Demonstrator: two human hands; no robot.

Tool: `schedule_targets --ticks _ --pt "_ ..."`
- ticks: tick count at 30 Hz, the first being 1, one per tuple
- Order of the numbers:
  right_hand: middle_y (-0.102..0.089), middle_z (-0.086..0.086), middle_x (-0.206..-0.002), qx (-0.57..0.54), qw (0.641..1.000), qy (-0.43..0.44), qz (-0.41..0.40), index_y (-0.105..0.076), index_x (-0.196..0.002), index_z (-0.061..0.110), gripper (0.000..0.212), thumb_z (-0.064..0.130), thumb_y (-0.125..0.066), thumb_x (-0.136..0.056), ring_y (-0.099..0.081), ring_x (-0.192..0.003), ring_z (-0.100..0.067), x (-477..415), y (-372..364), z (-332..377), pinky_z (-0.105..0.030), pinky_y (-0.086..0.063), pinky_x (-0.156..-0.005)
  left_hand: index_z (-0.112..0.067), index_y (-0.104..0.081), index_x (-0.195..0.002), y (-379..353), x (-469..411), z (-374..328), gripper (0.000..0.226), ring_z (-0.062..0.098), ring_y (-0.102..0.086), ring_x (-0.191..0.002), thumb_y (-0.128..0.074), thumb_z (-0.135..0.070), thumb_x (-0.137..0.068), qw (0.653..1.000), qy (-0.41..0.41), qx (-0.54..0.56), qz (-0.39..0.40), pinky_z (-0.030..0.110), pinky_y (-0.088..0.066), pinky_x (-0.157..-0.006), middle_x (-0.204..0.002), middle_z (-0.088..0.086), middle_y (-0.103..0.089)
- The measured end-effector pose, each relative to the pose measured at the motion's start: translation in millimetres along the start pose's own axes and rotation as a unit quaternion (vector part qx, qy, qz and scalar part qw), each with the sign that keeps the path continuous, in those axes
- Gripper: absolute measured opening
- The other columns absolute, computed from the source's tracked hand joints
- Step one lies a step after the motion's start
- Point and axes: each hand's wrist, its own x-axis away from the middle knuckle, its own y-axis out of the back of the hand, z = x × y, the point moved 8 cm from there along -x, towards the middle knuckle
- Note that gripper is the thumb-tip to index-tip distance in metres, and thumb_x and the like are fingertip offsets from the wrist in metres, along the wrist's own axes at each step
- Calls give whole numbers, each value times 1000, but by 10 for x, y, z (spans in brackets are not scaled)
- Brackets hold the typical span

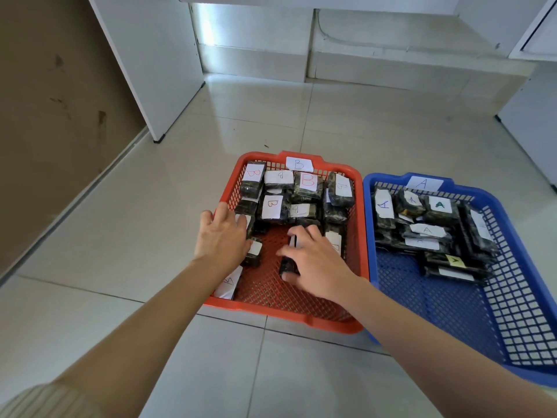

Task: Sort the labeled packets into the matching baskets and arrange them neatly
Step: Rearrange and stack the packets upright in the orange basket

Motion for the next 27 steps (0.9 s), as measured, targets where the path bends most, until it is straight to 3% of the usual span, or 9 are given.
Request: schedule_targets --ticks 5,10,13,19,24,27 --pt "-31 -10 -141 89 996 -6 27 -53 -129 9 51 38 -62 -87 -25 -124 -28 -40 -51 -101 -36 -35 -103 -14 -50 -120 9 -19 -18 45 26 -40 -115 -41 -49 -93 1000 4 -7 -7 37 -33 -91 -120 7 -55" --pt "-28 -2 -150 122 992 24 34 -45 -138 27 54 52 -50 -90 -16 -135 -28 -61 -80 -26 -44 -23 -102 -14 -52 -119 -9 30 -68 41 24 -57 -103 -41 -44 -94 1000 6 -2 -26 37 -36 -93 -114 6 -59" --pt "-33 -1 -148 131 990 18 46 -45 -137 30 51 53 -46 -91 -11 -140 -28 -54 -125 -48 -49 -19 -103 -14 -61 -106 -9 44 -71 35 21 -63 -86 -50 -43 -89 999 10 -9 -34 34 -43 -83 -100 4 -63" --pt "-36 -5 -145 133 990 13 39 -48 -134 19 50 45 -48 -91 -12 -140 -29 -20 -129 -45 -49 -21 -103 -9 -67 -92 -69 38 -37 32 23 -65 -73 -70 -36 -75 998 4 8 -66 34 -49 -72 -85 8 -65" --pt "-34 -3 -146 130 991 18 37 -49 -132 21 50 50 -48 -91 -10 -141 -27 -47 -164 -34 -50 -18 -105 -5 -66 -98 3 83 12 33 27 -65 -78 -67 -33 -81 995 4 52 -83 37 -50 -72 -92 12 -65" --pt "-34 4 -148 45 999 -15 2 -50 -131 26 49 54 -45 -91 -12 -141 -23 -55 -62 -86 -49 -16 -105 -2 -64 -106 81 144 109 31 31 -65 -89 -60 -27 -88 981 29 156 -110 42 -49 -81 -104 15 -64"
